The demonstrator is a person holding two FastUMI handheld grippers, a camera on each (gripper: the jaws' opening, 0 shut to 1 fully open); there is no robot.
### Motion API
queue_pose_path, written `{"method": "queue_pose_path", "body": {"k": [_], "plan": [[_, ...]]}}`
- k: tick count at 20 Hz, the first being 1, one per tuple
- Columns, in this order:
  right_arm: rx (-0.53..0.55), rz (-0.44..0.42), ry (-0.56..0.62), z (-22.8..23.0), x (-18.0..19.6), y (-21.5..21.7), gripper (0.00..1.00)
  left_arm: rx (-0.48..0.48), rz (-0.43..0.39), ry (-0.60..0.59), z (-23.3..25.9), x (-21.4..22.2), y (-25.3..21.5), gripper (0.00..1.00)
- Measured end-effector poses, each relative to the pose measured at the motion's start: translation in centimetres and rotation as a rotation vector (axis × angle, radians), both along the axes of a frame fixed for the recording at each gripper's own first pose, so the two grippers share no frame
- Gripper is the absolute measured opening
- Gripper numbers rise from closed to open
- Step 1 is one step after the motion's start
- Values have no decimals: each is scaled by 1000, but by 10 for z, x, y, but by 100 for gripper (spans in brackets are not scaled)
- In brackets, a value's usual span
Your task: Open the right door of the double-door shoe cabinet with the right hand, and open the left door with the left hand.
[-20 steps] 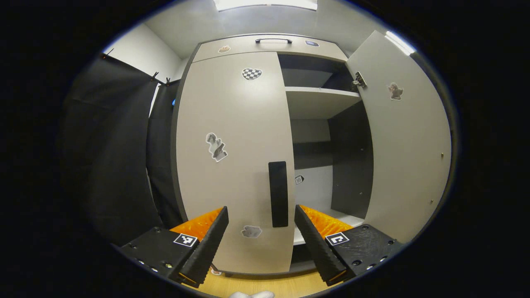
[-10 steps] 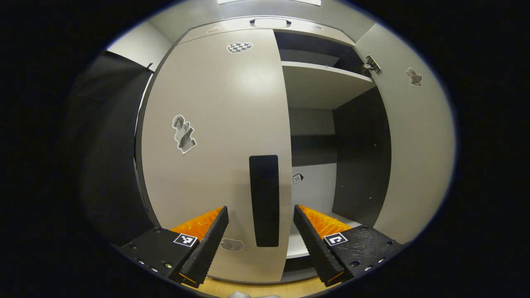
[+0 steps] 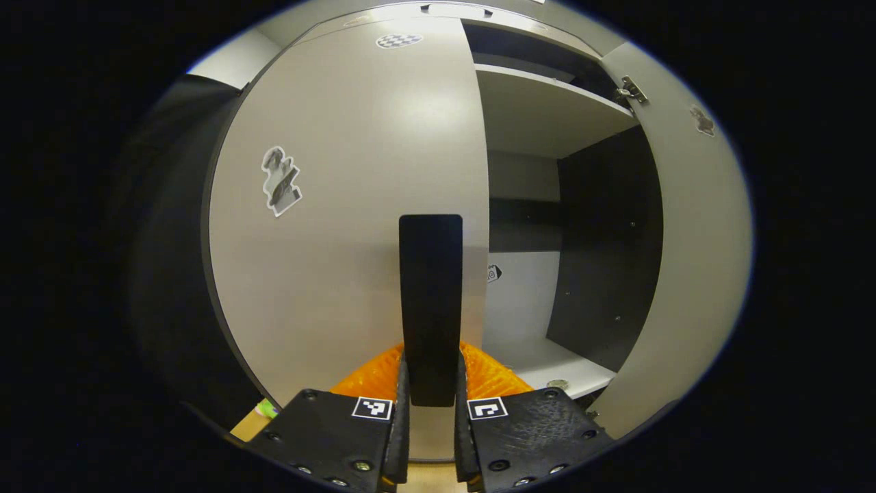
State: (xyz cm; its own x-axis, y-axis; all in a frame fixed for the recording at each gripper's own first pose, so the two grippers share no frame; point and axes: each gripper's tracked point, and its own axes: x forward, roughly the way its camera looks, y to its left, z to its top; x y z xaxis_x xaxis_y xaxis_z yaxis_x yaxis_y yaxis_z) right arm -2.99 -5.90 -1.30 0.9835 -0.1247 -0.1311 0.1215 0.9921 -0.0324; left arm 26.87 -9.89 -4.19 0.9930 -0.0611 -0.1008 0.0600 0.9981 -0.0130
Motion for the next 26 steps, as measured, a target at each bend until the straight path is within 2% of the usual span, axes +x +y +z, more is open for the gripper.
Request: {"method": "queue_pose_path", "body": {"k": [3, 7, 9, 19, 26], "plan": [[1, 10, 6, -2, 0, 0, 100, 6, -8, -4, -1, -2, 2, 21], [-7, 16, 3, -1, -6, -2, 100, 43, -11, -30, 0, -3, 1, 6], [-5, 15, -1, 0, -8, -2, 100, 39, -18, -35, 0, -4, 2, 3], [6, 39, -2, -4, -17, -1, 100, 32, -57, -43, 2, -17, 0, 3], [16, 109, -10, -5, -22, 18, 100, 39, -78, -54, 4, -44, 10, 3]]}}
